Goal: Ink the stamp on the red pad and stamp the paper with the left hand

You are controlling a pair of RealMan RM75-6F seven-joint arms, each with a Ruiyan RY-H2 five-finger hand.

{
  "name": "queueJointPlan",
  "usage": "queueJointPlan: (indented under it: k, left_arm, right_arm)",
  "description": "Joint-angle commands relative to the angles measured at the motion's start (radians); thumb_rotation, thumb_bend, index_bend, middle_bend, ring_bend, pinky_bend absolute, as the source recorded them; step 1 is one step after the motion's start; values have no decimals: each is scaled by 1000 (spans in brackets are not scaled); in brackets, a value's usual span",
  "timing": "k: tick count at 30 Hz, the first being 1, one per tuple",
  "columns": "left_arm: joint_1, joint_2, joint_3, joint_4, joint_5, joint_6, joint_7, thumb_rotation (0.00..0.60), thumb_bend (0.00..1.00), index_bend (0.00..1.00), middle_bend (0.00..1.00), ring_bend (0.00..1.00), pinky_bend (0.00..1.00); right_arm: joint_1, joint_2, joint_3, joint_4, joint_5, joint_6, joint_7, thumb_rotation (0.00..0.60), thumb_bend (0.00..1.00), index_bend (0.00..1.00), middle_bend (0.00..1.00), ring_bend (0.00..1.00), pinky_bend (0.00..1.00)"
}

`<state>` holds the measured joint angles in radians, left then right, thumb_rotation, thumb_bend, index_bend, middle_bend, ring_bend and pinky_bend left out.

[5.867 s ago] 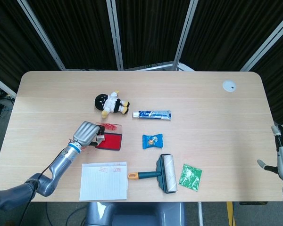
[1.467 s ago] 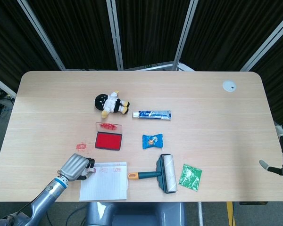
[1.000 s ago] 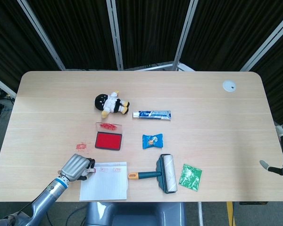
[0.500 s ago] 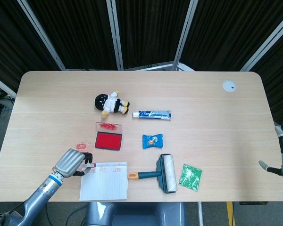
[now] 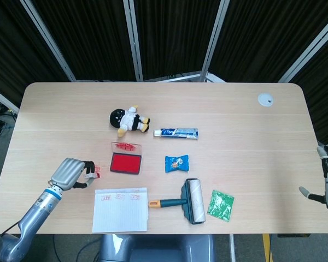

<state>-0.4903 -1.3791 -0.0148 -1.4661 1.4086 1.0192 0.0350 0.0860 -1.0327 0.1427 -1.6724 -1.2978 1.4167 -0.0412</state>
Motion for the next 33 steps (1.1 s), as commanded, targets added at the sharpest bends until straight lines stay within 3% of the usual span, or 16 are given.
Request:
queueJointPlan:
  k: [1,12,33]
  left_arm:
    - [-16,-23,-8,55,-29,-38,2,600,447,629,551,795,918]
    - [-32,-111,-8,206,-51,-89,-29,600,445,608,534,791,916]
    - [-45,-182,-3,327,-42,-115,-60,600,433,529,461,787,912]
  right_arm:
    - [3,-4,1,4,5,-4,-7,600,0,0,0,0,0]
    - [10,-14,4,12,23,-17,-24,600,0,0,0,0,0]
    - [15,-21,8,23,42,-28,-31,600,0,0,0,0,0]
